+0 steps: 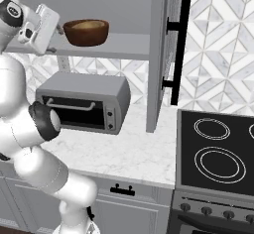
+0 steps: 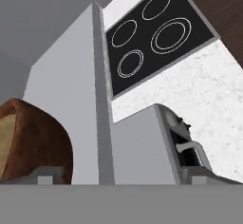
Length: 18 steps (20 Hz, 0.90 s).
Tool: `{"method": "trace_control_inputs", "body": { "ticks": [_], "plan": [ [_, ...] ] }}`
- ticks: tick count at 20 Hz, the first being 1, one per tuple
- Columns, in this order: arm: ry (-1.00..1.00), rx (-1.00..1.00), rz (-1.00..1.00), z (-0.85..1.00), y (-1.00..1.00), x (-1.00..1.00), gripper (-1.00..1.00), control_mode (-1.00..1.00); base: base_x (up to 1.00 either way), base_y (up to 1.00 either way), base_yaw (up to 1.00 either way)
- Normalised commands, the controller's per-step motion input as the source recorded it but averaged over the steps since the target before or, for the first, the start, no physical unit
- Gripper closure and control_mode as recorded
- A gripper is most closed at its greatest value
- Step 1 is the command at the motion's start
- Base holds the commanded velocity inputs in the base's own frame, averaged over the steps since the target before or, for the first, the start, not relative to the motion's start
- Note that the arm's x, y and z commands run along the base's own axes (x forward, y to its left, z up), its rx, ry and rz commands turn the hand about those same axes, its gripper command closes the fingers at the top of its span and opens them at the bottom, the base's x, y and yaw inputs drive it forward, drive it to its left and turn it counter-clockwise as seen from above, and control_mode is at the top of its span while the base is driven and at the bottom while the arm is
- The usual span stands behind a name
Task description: Pick up the bowls on the counter and stack them on top of one another in the open cabinet. Place the smaller bowl on top of the larger bowl.
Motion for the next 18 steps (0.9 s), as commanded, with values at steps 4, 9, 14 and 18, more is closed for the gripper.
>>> {"method": "trace_control_inputs", "body": {
  "ticks": [4, 9, 14, 18],
  "plan": [
    [0.00, -0.03, 0.00, -1.00, 0.00, -1.00, -1.00, -1.00, 0.00, 0.00, 0.00],
    [0.11, -0.08, 0.00, -1.00, -0.23, -1.00, -1.00, -1.00, 0.00, 0.00, 0.00],
    [0.01, 0.01, 0.02, -0.99, -0.97, -0.63, -1.00, -1.00, 0.00, 0.00, 0.00],
    [0.00, 0.08, 0.15, -0.99, -1.00, -0.06, -1.00, -1.00, 0.00, 0.00, 0.00]
  ]
}}
